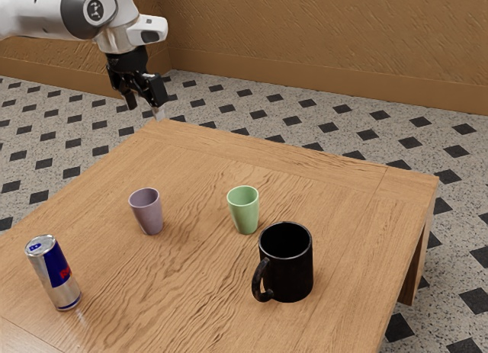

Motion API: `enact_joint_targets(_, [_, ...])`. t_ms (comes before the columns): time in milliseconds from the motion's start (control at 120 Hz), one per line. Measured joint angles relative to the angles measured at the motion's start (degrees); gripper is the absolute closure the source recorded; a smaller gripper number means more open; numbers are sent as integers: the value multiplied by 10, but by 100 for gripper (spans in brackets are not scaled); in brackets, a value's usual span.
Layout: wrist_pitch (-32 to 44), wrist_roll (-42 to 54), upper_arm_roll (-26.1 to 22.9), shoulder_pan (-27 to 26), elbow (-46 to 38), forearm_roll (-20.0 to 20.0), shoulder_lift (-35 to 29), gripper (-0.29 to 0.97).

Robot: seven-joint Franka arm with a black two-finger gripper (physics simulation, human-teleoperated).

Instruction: Place the left cup onto the right cup

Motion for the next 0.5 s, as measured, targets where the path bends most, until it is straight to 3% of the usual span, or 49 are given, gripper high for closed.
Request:
enact_joint_targets(333, [0, 0, 3, -1, -5, -1, 0, 0])
enact_joint_targets(500, [7, -1, 29, -11, -79, -2, -20, 0])
